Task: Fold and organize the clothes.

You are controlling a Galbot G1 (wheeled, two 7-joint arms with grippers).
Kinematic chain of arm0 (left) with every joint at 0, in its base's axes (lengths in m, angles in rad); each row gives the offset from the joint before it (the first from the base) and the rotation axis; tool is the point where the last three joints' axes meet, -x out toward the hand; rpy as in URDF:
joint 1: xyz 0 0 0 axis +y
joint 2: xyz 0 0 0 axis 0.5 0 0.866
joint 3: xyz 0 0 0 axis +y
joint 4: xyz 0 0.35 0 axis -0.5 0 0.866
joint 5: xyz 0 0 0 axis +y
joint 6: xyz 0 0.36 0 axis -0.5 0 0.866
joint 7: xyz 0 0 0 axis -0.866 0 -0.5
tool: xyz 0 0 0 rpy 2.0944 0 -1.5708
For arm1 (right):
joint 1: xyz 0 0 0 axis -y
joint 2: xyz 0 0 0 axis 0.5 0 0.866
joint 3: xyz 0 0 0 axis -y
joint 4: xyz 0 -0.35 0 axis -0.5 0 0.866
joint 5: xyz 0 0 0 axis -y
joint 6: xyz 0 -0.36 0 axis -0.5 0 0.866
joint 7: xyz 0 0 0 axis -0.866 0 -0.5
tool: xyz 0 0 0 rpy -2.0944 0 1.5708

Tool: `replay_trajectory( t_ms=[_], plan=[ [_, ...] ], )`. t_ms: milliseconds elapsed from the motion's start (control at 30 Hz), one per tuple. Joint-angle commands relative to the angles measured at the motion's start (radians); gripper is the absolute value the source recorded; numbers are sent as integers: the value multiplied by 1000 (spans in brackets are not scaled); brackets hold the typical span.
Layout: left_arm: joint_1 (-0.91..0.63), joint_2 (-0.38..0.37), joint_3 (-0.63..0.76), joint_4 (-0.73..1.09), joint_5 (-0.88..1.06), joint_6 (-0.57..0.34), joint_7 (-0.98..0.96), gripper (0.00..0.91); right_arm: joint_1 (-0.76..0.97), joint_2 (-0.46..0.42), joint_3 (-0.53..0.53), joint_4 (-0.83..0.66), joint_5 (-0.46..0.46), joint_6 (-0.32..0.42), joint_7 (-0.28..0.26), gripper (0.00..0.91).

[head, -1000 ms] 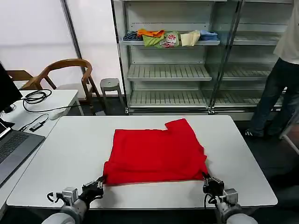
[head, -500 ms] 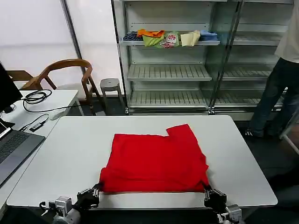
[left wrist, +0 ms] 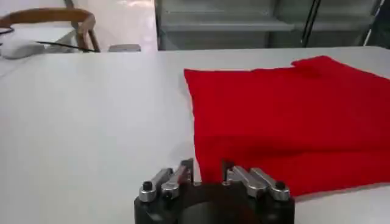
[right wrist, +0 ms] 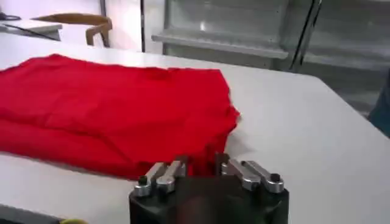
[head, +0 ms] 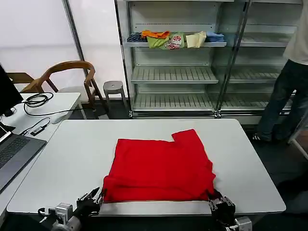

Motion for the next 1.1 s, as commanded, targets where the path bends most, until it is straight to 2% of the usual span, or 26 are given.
replay_trajectory(
  t_ms=[33,333,433,633,900,1000,1100],
  plan=[
    [-80,-11,-8,-15,-87,-10,34,907,53,2,32,64,38,-23,7,907],
    [-318,17,66,68,-111,-1,27,907,397,5,-64,-122,50,-109,54,907],
    [-417,20,106,149,-119,2,3,907,497,20,-117,-236,16,-97,49,907],
    [-533,6,170,265,-139,8,-7,907,657,45,-185,-385,18,-103,47,907],
    [-646,-5,230,377,-139,5,-2,907,817,70,-223,-520,20,-113,48,907],
    [-685,-7,258,429,-137,-35,11,907,892,90,-235,-631,-2,-94,49,907],
    [-719,-8,281,470,-137,-35,14,907,942,108,-245,-735,-1,-84,49,907]
  ],
)
